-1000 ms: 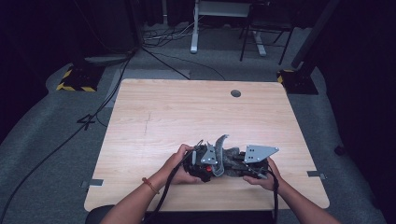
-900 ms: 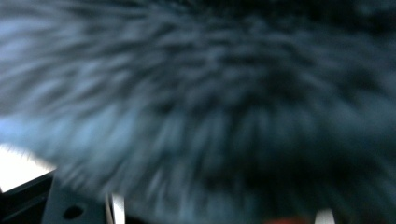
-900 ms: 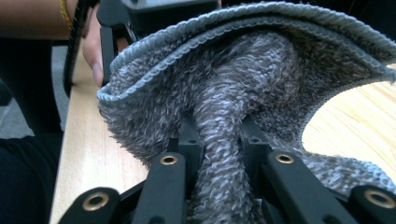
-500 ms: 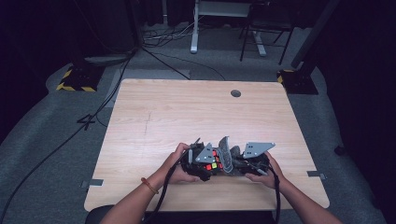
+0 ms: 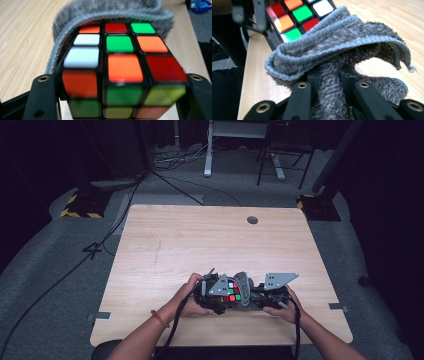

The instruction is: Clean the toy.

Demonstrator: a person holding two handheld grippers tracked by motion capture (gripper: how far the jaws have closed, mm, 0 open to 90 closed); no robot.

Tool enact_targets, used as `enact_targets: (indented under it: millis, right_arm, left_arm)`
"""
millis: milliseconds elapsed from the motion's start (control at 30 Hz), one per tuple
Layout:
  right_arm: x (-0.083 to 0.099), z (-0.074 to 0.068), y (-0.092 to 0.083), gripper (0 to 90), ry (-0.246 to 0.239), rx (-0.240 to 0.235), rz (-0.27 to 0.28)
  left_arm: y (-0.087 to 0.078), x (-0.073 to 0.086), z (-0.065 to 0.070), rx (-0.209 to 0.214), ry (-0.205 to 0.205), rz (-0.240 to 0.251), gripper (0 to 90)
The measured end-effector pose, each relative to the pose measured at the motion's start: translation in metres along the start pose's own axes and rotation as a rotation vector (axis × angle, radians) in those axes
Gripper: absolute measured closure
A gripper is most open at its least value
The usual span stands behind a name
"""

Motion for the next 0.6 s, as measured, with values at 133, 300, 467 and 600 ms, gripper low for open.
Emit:
enact_targets:
  millis: [133,300,467,600]
  right_arm:
    - [-0.009,-0.003,-0.004,76.3,-0.018,0.000,0.032]
    - [-0.016,-0.004,-0.006,76.2,-0.024,0.019,0.065]
    - [-0.002,0.002,0.005,76.1,-0.030,0.058,-0.041]
    - [0.012,0.002,0.012,75.9,-0.008,0.030,-0.113]
  left_arm:
    - [0.003,0.004,-0.001,0.000,0.001,-0.027,31.8]
    - [0.001,0.000,-0.003,-0.005,-0.008,0.002,32.9]
    - [-0.003,-0.006,0.001,0.006,0.003,0.026,33.0]
    - [-0.005,-0.008,0.002,0.016,0.009,0.043,33.1]
Point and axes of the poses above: each handheld gripper's, and its own axes: y roughly forward along the jaws, x roughly out of its underside, z roughly to its right, the point moved 8 cm from there along y, roughly forward along the jaws, and after that the axes turned 7 degrees about z, right-handed, at the moved point
